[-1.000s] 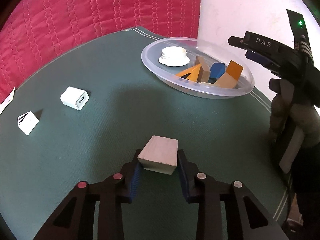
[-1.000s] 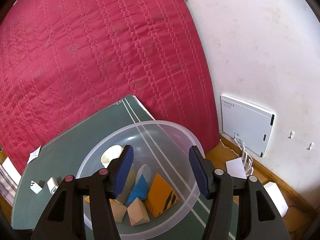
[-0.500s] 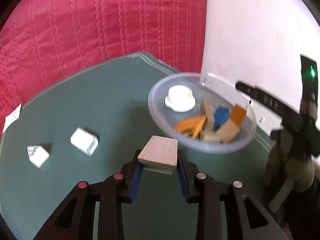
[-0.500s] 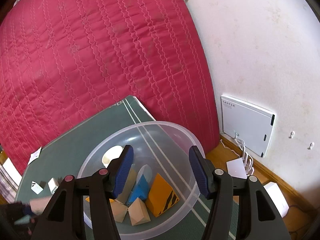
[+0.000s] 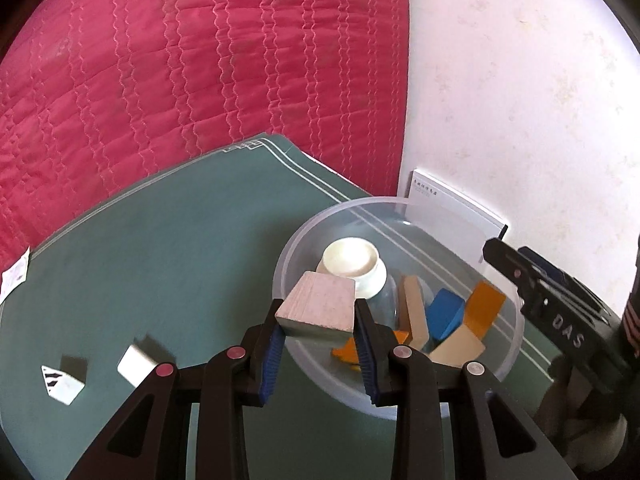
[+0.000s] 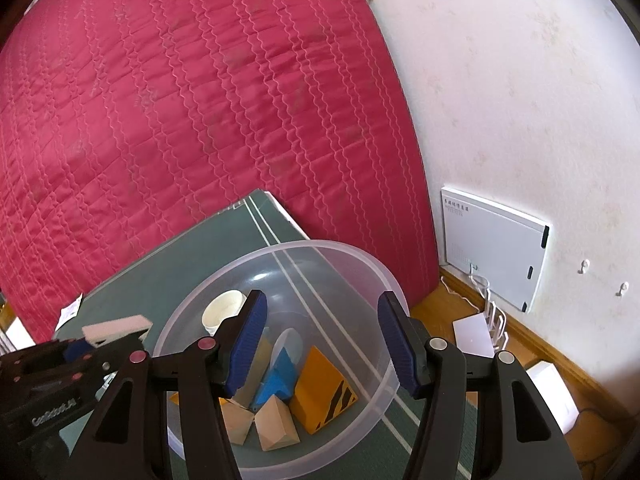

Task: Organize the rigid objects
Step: 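Carry the beige block into the clear bowl and open the left gripper, then move the left gripper over the white striped triangle on the table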

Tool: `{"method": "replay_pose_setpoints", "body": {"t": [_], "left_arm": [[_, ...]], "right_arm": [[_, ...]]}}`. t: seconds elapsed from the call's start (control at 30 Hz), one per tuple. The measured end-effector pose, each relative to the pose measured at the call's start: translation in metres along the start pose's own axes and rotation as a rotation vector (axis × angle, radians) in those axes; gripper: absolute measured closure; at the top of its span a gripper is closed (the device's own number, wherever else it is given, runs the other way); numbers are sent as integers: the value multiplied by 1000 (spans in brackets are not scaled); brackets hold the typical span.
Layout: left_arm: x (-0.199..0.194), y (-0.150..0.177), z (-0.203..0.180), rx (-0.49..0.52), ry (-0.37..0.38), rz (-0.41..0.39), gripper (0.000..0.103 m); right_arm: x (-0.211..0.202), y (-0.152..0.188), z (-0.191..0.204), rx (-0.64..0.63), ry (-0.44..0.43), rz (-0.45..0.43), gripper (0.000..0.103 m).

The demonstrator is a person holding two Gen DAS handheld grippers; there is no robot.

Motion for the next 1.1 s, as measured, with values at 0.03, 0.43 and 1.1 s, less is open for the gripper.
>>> {"method": "replay_pose_setpoints", "body": {"t": [0.03,0.43,1.1], "left_arm": [[1,-2,0,0,1,-1,68],[11,-10,7,-25,-37,-38,32],[-3,21,38,-82,-139,3,18]], "right_arm": [[0,0,0,0,0,-1,44],[2,2,-2,5,4,7,44],[3,5,-2,1,22,12,44]]}}
Point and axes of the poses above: each gripper's, at about its wrist camera, not at the fingertips, and x roughly the way its jaws point, z to its left, y to its underside, the point moved 4 cm from there along x, roughly the way its jaws point, and after that the axes turned 12 degrees about x, right-handed, at the moved point
